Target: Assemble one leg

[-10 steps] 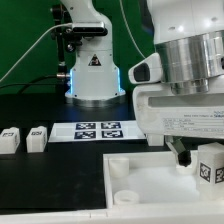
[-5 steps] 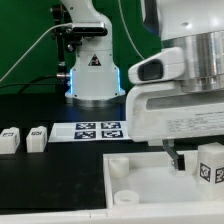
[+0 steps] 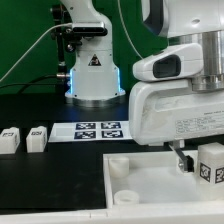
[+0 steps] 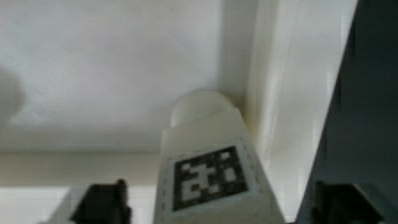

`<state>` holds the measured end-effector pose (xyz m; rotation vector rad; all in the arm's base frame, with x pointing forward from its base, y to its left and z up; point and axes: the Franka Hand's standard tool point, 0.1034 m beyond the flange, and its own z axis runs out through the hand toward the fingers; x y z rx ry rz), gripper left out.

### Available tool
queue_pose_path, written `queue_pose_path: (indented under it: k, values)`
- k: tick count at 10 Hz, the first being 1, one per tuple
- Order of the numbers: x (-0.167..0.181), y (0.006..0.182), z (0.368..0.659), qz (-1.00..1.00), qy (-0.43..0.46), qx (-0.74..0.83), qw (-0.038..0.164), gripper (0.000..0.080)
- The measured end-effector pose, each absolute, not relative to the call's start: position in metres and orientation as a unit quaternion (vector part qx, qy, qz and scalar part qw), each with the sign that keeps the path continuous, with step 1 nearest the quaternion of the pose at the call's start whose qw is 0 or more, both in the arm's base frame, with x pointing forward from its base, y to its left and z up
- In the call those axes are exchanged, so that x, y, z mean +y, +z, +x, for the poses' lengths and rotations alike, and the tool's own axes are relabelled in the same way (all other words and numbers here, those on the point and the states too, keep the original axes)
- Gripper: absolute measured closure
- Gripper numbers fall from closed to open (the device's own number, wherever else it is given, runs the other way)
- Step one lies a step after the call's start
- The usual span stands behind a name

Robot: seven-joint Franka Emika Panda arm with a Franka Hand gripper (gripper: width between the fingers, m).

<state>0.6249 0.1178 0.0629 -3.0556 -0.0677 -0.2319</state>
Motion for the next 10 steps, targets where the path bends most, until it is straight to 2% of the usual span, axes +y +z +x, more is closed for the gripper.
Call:
queue_pose_path:
  k: [1,2,5,8,10]
  values:
    - [0.1183,0.0629,0.6248,-0.996,-0.074,0.008,0.042,0.0423]
    - [0.1185,0.0629,0.6248,-0.995,-0.073,0.049,0.045,0.0509]
    - [0.1186,0.0646,0.6266,-0.974,-0.059,0.212,0.054,0.0509]
    - [0.1224,0.0630,0.6253,-0.864,-0.044,0.496,0.069,0.0509]
    - [0.1218,0.0622,0.6274,-0.744,-0.020,0.660,0.100,0.0508]
